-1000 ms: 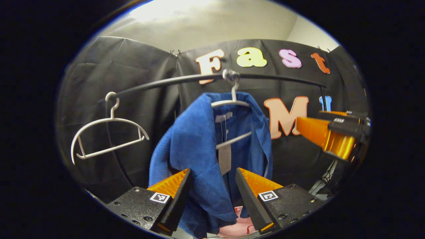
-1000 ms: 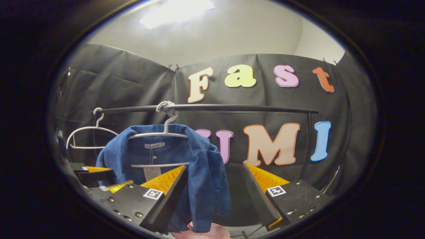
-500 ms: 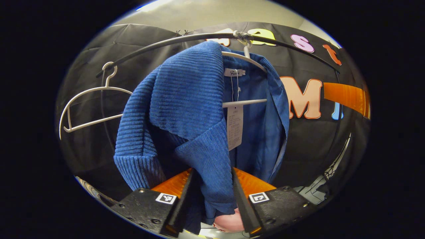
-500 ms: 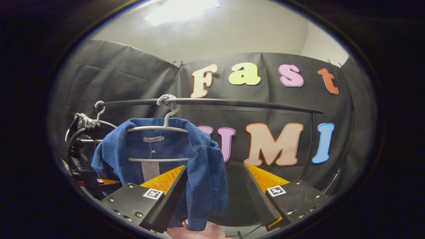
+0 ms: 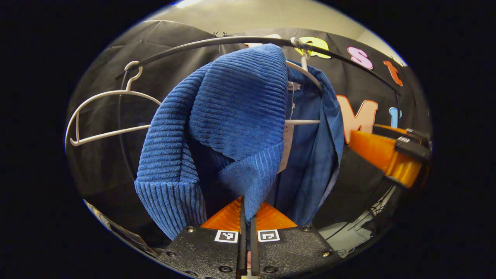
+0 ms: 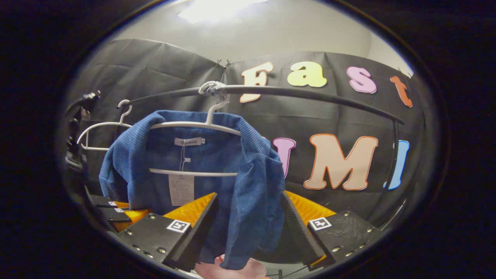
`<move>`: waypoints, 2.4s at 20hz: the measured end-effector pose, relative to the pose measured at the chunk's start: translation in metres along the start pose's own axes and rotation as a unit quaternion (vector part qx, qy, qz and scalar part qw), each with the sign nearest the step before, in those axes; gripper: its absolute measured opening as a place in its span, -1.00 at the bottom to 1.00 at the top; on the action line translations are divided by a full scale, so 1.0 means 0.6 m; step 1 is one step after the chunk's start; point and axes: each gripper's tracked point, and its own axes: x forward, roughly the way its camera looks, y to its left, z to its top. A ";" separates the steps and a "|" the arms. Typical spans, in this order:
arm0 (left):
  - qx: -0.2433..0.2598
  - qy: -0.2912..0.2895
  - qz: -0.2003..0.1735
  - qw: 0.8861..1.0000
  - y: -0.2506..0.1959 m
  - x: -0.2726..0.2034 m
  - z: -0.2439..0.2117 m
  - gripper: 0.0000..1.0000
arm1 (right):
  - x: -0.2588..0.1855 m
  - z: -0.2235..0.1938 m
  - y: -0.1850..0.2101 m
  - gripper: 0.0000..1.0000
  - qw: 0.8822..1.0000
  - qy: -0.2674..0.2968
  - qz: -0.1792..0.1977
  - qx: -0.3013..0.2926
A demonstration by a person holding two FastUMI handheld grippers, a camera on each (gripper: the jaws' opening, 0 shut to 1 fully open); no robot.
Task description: Grasp the clothes on the hanger with both hands and then place them into the laundry hamper below.
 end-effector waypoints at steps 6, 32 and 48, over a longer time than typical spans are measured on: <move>0.014 -0.018 -0.021 1.000 0.004 -0.024 0.017 -0.99 | 0.057 -0.045 0.023 0.92 1.000 0.026 0.004 -0.002; 0.008 -0.134 0.051 0.990 0.113 -0.149 0.169 -0.97 | 0.089 -0.119 -0.036 -0.80 0.993 0.099 -0.058 -0.032; -0.024 -0.184 0.032 0.982 0.130 -0.213 0.273 -1.00 | 0.110 -0.041 -0.165 -0.80 0.991 0.053 -0.125 -0.010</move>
